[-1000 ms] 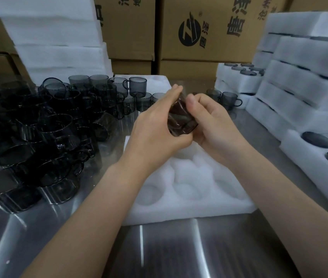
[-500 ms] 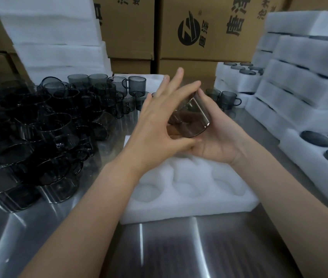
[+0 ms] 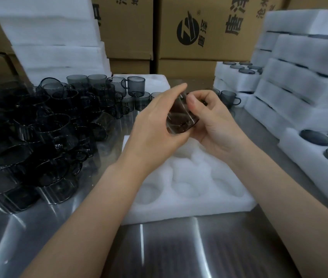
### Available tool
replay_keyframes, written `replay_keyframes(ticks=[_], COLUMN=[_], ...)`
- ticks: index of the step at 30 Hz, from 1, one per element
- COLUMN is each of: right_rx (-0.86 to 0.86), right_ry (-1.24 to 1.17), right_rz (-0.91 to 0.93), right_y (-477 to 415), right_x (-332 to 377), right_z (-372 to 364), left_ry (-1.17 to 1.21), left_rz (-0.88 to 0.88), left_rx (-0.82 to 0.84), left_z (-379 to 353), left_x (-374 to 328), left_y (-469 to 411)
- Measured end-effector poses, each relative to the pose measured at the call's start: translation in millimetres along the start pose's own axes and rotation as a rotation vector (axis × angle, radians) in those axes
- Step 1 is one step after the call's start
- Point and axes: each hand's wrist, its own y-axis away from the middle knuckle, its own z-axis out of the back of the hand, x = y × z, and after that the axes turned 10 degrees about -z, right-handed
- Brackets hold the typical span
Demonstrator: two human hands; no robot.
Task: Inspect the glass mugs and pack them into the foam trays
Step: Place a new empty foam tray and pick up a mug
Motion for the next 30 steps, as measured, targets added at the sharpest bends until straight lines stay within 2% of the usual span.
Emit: replay_keyframes(ticks=[8,14,17,22,26,28,30], right_rx=[-0.070,-0.031,0.014,0.052,0.034,0.004,-0.017], right_ry=[-0.034,-0.022,0.025,-0.014,-0.018,0.061,0.240], right_rz=[0.008,-0.108,-0.105,-0.035,-0.033,-0.061,-0.071], right_y=[-1,-3,-4,-5,-5,-3,0], right_x=[1,4,4,4,4,3,5], right_z=[5,10,10,14,15,13,8], left_ry=[0.120,0.219,0.234,0.359,0.272,0.272,0.324], left_rz=[-0.050,0.060,0.111,0.296,0.558,0.689,0.755], left_rx=[0.096,0.126,0.158,0.136,-0.034,-0.030,0.007], left_z=[2,6,9,26,34,32,26], left_x=[0,6,7,19,43,52,57], left_y=[1,-1,-2,-9,-8,-3,4])
